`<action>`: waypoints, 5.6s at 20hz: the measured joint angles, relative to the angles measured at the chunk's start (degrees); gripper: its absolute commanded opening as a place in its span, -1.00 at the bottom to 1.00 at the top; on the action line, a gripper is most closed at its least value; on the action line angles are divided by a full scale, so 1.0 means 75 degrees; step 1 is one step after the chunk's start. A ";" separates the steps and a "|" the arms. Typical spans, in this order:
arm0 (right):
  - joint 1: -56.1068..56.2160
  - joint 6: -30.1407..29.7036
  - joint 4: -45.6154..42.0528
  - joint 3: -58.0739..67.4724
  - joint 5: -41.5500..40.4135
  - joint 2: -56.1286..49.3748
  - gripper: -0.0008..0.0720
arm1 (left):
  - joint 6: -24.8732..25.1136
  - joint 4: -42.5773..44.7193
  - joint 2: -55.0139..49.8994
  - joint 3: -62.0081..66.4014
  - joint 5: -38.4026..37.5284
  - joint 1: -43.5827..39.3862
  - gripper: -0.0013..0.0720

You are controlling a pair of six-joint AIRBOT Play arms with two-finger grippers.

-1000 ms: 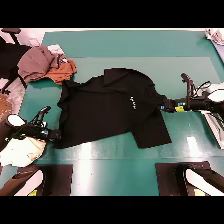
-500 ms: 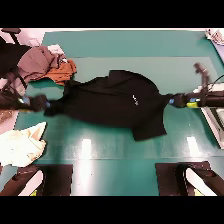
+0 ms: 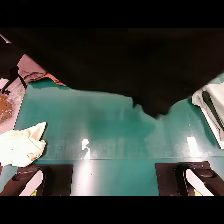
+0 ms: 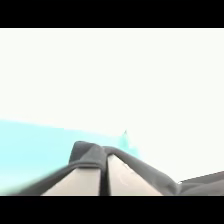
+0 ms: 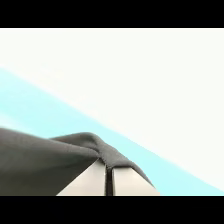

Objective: Fold the shirts.

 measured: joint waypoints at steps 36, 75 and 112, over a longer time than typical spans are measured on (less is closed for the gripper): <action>0.0845 0.3104 -0.0093 0.0618 -0.0580 -0.9180 -0.93 | 0.3040 -0.2226 -0.4686 -0.6983 0.5677 -0.0423 -0.66; -0.1696 0.1215 0.0941 -0.9433 0.1008 -0.1046 0.92 | 0.2396 0.3888 -0.1276 -0.9908 -0.1207 -0.0656 0.67; -0.0889 0.0667 0.3340 -1.1296 -0.1574 -0.1035 -0.94 | 0.2970 0.1192 -0.1521 -0.9518 -0.1384 0.0399 -0.90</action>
